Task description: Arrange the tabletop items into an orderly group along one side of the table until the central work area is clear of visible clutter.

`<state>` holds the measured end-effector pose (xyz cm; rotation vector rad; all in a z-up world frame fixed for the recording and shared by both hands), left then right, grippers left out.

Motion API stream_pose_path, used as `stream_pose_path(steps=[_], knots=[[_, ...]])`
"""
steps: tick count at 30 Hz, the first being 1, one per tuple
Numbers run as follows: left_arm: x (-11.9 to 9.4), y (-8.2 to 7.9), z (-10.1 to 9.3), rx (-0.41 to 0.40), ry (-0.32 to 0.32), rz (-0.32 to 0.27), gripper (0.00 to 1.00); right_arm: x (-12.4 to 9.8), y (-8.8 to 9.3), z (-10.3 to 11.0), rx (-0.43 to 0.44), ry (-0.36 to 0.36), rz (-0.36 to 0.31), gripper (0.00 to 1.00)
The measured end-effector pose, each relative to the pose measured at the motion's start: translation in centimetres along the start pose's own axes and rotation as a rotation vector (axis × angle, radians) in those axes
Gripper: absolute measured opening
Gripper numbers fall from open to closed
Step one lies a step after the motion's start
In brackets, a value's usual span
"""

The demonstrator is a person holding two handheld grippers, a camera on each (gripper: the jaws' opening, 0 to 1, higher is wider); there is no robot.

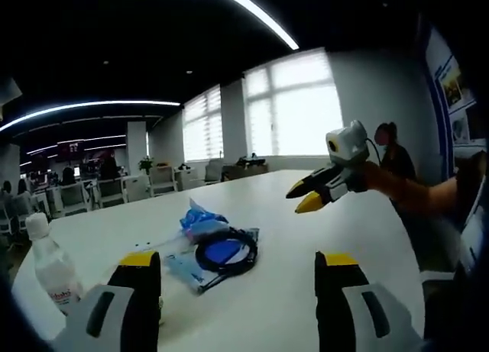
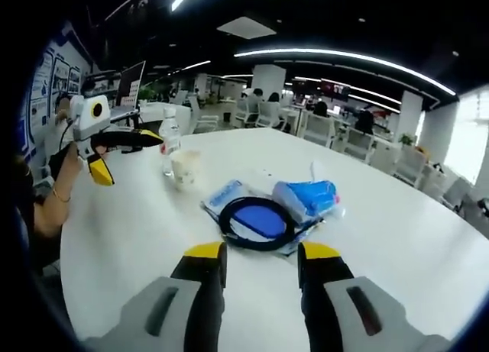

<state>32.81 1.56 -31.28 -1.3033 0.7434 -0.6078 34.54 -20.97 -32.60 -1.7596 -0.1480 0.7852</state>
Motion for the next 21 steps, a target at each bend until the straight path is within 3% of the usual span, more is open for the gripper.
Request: stream_pose_path(steps=[9,21], knots=[[2.3,-1.2,-1.7,0.007,0.030,0.013,0.82,-0.8,0.4,-0.7,-0.004,0.007,0.008,0.35],[4.4,-1.9,-1.4,0.012,0.023,0.036,0.82,0.3,0.4,-1.1,0.005,-0.006,0.001,0.34]])
Point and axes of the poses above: the point that each gripper's makers call its tool centre point, and the gripper's own axes: x roughly forward along the fingers, z roughly to its left, y roughly out of its underside, the point moved 2 cm from there along -x, roughly backward along the fingers, and after that the axes turned 2 degrees about x, right-handed, at the moved point
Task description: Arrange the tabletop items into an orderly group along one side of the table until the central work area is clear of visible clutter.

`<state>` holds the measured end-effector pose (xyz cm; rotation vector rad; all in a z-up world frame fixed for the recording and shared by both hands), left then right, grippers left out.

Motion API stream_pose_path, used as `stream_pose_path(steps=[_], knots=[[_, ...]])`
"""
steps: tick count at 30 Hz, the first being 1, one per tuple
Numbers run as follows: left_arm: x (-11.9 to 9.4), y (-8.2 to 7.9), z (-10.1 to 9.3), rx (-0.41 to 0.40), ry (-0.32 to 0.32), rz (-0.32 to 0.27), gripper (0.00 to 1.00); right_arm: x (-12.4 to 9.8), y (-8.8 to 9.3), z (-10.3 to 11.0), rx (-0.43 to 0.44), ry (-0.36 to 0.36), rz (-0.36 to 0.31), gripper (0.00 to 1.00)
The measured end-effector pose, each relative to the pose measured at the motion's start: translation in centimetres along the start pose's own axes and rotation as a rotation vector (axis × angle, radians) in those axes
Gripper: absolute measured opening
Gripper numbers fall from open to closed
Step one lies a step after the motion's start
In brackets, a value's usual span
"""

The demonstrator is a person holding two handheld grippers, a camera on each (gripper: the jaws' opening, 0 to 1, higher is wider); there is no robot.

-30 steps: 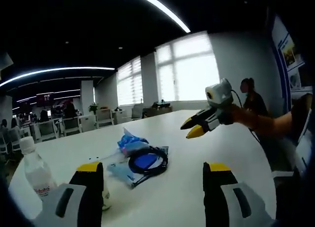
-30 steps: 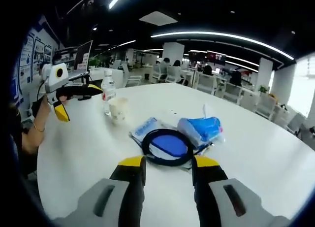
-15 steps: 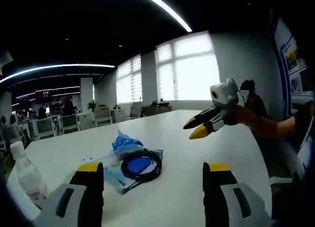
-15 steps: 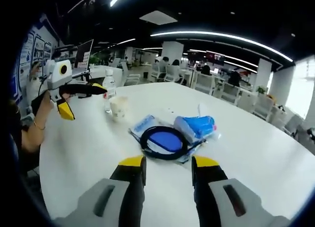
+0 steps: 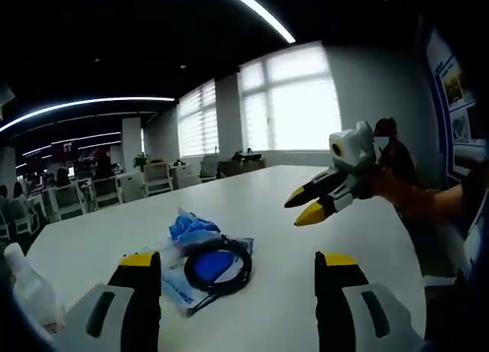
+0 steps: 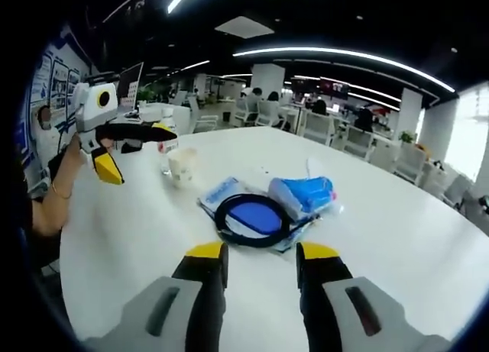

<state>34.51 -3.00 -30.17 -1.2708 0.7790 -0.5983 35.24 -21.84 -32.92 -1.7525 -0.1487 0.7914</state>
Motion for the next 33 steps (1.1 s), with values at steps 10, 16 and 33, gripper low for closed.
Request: stream_pose_path(steps=[10,16,33], knots=[[0.9,0.0,0.7,-0.006,-0.008,0.012,0.82,1.1,-0.3,0.5,-0.025,-0.017,0.004,0.34],[1.2,0.3,0.8,-0.007,-0.009,0.024,0.81,1.7,-0.3,0.3,-0.021,-0.014,0.013,0.34],[3.7,1.9,2.2,-0.013,-0.062,0.103,0.78,3.8,0.0,-0.1,0.023,-0.004,0.021,0.34]])
Point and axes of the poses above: the point that each gripper's makers call its tool centre point, and the gripper's own axes: x roughly forward along the fingers, z roughly to its left, y roughly out of its underside, the point moved 2 cm from there along -x, roughly backward along the fingers, and after that the axes turned 2 degrees about x, right-handed, at the moved point
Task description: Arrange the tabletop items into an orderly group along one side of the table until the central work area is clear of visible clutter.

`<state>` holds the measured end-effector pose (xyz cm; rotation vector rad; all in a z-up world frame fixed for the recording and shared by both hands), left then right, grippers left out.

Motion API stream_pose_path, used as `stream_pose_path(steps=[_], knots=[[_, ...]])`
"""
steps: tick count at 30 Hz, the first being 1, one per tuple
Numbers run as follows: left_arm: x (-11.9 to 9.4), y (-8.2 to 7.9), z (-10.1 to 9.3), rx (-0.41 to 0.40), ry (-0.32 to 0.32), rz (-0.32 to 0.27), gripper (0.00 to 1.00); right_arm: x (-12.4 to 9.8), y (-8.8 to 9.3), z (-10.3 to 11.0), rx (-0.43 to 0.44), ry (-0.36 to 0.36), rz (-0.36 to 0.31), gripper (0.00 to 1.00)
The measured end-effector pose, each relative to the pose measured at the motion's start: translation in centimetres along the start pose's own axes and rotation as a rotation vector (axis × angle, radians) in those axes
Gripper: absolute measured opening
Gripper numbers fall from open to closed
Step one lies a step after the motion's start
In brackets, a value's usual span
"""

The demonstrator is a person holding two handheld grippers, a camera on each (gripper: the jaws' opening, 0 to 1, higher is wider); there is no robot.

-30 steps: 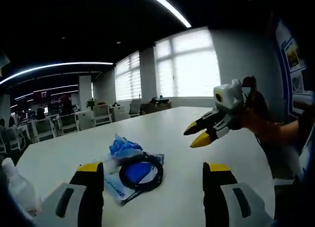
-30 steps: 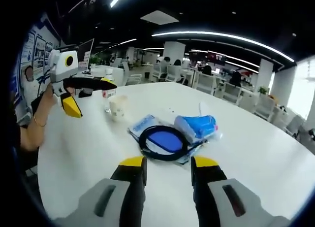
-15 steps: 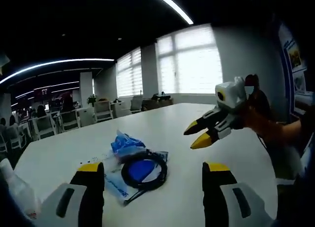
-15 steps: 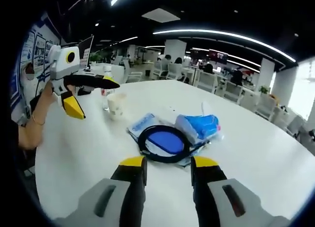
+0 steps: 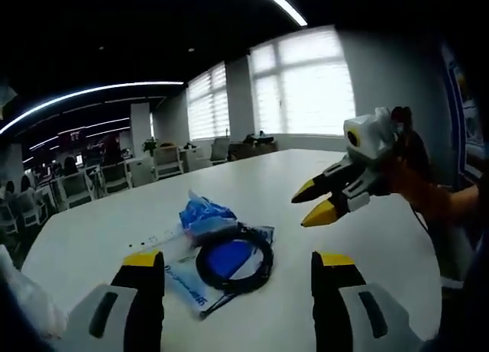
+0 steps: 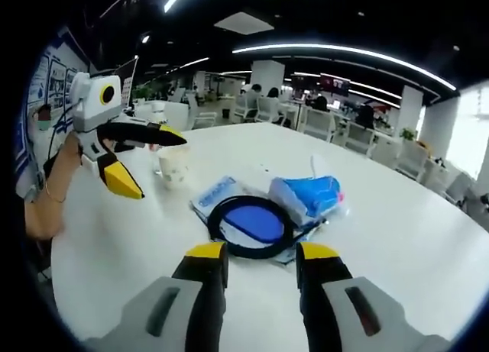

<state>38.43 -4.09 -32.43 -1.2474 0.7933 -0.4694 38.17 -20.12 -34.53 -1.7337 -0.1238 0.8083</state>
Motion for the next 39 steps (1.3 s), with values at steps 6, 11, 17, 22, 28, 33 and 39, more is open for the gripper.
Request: stream_pose_path(steps=[6,11,17,22,28,33,39], knots=[[0.7,0.8,0.2,0.008,-0.017,0.034,0.78,1.0,0.3,0.2,0.024,-0.024,-0.002,0.34],[1.1,1.0,0.3,0.009,-0.020,0.048,0.77,1.7,0.6,0.4,0.018,-0.022,0.007,0.34],[1.7,0.8,0.3,0.007,-0.018,0.050,0.77,2.7,0.9,0.5,0.018,-0.017,0.014,0.34],[2.3,1.1,0.6,-0.001,-0.019,0.064,0.77,3.9,1.4,0.3,0.038,-0.021,0.020,0.34],[3.1,1.5,1.0,-0.016,-0.016,0.077,0.77,4.5,1.6,0.0,0.039,-0.012,0.027,0.33],[4.1,1.6,1.3,-0.032,-0.021,0.078,0.77,5.2,1.3,-0.3,0.080,-0.013,0.014,0.33],[5.2,1.6,1.3,-0.043,-0.018,0.082,0.77,6.0,1.4,-0.5,0.071,0.019,0.025,0.33]])
Point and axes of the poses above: the point that each gripper's makers call its tool centre point, and the gripper's own axes: x roughly forward along the fingers, z roughly to its left, y roughly out of its underside, the point moved 2 cm from there along -x, roughly backward along the fingers, and after that the axes turned 2 degrees about x, right-handed, at the moved point
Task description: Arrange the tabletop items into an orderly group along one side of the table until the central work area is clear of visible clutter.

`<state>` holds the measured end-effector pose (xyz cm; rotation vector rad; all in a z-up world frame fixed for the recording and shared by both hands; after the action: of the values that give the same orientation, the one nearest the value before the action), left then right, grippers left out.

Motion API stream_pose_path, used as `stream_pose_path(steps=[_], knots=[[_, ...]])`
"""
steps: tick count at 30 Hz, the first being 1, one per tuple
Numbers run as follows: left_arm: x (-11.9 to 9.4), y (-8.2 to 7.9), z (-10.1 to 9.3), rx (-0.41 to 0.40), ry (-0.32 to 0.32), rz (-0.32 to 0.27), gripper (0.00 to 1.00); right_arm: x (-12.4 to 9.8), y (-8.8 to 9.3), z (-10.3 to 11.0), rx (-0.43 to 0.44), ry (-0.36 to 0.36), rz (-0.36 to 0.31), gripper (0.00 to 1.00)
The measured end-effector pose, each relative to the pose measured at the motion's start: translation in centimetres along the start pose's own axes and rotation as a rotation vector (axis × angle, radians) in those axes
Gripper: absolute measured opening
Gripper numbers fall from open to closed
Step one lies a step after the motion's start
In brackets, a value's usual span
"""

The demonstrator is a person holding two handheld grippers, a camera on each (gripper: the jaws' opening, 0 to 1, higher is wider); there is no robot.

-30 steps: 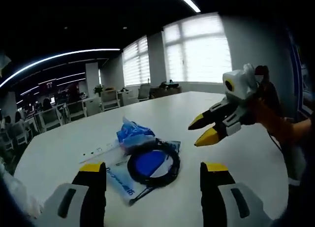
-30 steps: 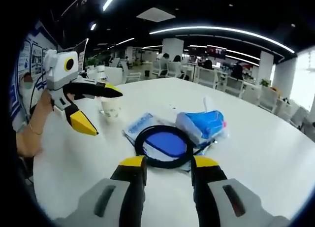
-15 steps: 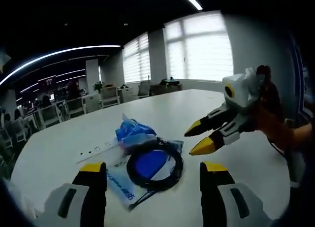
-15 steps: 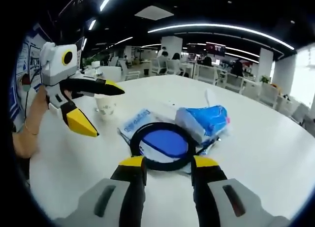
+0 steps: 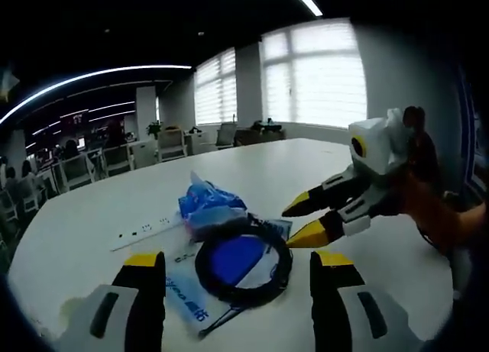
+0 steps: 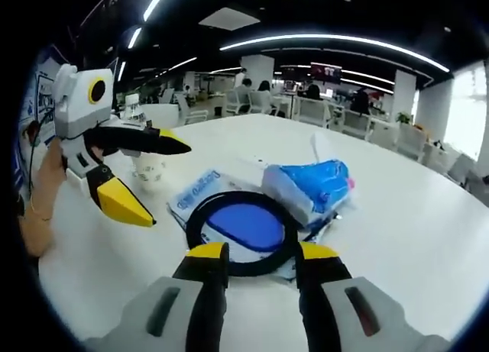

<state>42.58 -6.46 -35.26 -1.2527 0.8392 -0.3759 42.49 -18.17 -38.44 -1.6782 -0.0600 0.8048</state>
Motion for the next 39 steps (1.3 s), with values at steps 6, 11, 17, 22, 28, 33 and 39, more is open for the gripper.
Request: stream_pose_path(steps=[6,11,17,22,28,33,39], knots=[[0.5,0.0,0.1,-0.011,0.002,0.000,0.77,0.5,0.0,0.3,0.041,-0.018,-0.010,0.32],[1.6,0.9,0.8,-0.034,-0.013,0.026,0.77,1.5,0.0,0.1,0.075,-0.020,-0.001,0.32],[2.1,1.1,0.8,-0.029,-0.012,0.033,0.76,1.5,0.3,-0.1,0.043,0.009,0.012,0.33],[2.7,1.2,0.6,-0.019,-0.011,0.055,0.76,1.9,0.8,-0.7,0.045,0.034,0.044,0.34],[3.2,1.1,0.4,0.011,-0.033,0.079,0.76,2.7,1.3,-1.1,0.055,0.045,0.068,0.34],[3.9,1.1,0.4,0.061,-0.055,0.111,0.75,3.0,1.6,-1.4,0.034,0.080,0.081,0.34],[4.5,1.3,0.0,0.039,-0.034,0.144,0.74,3.0,1.8,-1.5,0.019,0.100,0.090,0.33]])
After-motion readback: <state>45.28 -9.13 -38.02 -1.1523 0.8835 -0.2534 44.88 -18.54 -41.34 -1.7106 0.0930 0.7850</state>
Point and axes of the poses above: the point that each gripper's makers call its tool centre point, and the gripper's own axes: x roughly forward along the fingers, z roughly to its left, y roughly out of its underside, the point moved 2 cm from there along -x, roughly backward along the fingers, and after that the axes turned 2 degrees about x, right-handed, at the moved point
